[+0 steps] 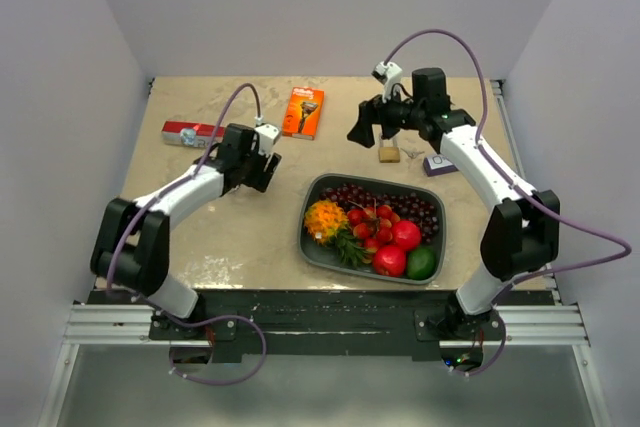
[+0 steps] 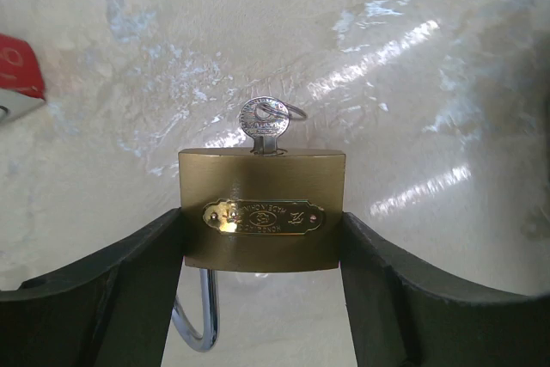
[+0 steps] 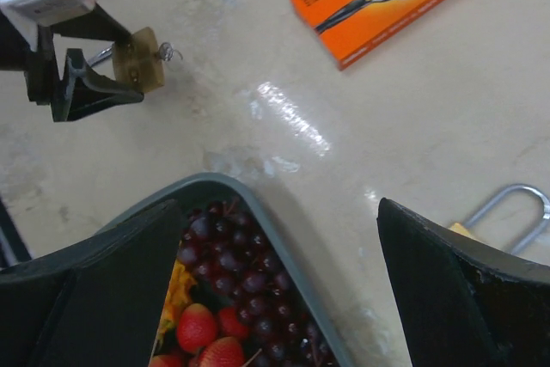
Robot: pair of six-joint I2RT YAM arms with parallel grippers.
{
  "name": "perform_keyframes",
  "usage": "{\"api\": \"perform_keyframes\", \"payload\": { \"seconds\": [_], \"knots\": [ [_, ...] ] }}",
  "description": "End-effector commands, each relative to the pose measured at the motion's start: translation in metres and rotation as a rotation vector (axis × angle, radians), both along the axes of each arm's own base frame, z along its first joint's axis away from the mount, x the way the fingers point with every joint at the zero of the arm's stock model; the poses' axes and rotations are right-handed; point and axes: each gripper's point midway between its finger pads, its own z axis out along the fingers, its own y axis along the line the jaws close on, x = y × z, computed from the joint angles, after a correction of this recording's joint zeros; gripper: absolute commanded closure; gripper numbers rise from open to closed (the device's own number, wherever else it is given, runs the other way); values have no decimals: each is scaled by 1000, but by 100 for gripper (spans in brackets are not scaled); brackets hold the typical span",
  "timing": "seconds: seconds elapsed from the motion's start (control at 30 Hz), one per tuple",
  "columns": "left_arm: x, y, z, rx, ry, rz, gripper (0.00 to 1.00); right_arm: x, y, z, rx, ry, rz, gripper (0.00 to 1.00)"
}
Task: Lock with the key
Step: Pick up the lock from the center of the board, then lock the lock.
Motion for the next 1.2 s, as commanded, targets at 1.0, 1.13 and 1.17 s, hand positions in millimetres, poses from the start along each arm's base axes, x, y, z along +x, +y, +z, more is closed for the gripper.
{"api": "perform_keyframes", "payload": {
  "seconds": [1.0,1.13,1.17],
  "knots": [
    [-82,-41,178,98,-736,-863,100,-109,207,1,369,429,610,7],
    [-78,-41,181,108,-749,-856,100,-121,216,-12,345,480,634,17],
    [-78,-42,182,106,-752,-855,100,-123,218,-12,345,483,639,19]
  ]
}}
